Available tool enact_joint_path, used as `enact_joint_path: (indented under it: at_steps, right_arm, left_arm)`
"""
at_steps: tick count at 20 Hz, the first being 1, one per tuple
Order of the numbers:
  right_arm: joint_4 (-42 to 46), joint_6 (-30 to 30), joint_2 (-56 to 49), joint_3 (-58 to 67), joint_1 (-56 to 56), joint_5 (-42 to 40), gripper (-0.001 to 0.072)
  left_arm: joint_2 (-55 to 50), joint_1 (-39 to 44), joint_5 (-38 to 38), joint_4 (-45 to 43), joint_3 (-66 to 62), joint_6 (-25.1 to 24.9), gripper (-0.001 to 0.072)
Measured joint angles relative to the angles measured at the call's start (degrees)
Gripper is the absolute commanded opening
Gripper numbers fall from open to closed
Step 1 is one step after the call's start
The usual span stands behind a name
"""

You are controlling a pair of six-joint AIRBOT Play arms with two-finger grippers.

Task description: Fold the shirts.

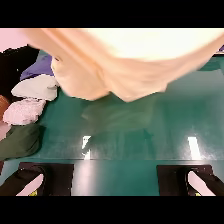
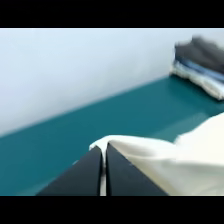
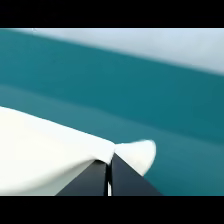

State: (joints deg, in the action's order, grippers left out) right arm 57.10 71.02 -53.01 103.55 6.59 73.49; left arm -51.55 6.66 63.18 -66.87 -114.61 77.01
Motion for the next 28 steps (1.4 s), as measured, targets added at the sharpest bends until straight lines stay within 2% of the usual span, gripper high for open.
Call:
enact_joint_path:
  at_steps: [6, 9, 11, 14, 19, 22, 25, 26, 27, 28]
  right_arm:
    - [-0.1, 0.8, 1.4, 13.9, 11.6, 1.1, 0.0014]
    - [-0.5, 2.7, -1.0, 16.5, 14.7, 3.2, 0.0014]
    - [-0.2, 3.8, -3.1, 14.4, 14.6, 5.2, 0.0014]
    - [1.7, 5.4, -8.4, 8.8, 10.8, 8.2, 0.0014]
    - [11.8, 7.7, -21.4, -0.7, 0.4, 9.8, 0.0014]
    - [14.5, 8.2, -30.5, -3.6, -4.3, 6.4, 0.0014]
    - [15.4, 8.4, -37.8, -4.7, -6.7, 1.4, 0.0015]
    - [15.7, 8.4, -39.6, -4.9, -7.1, 0.0, 0.0015]
    - [15.8, 8.5, -41.1, -5.0, -7.4, -1.2, 0.0015]
    - [15.8, 8.5, -42.2, -5.1, -7.6, -2.2, 0.0022]
  left_arm:
    - [3.3, 0.0, -5.0, 2.2, -7.0, 0.9, 0.002]
    - [2.7, 0.0, -6.8, -0.9, -5.7, 1.5, 0.002]
    - [0.9, 0.0, -6.4, -5.2, -2.1, 3.7, 0.002]
    - [-5.4, 0.0, -3.2, -9.9, 5.0, 6.6, 0.0021]
    - [-22.1, 0.0, 1.9, -10.7, 13.7, 8.8, 0.0022]
    - [-31.9, 0.0, 0.4, -10.6, 15.4, 9.2, 0.0022]
    - [-39.1, 0.0, -4.7, -10.5, 16.1, 9.4, 0.0024]
    - [-40.8, 0.0, -6.3, -10.5, 16.2, 9.5, 0.0139]
    - [-42.0, 0.0, -8.0, -10.5, 16.3, 9.5, 0.0389]
    - [-43.0, 0.0, -9.4, -10.5, 16.3, 9.6, 0.0433]
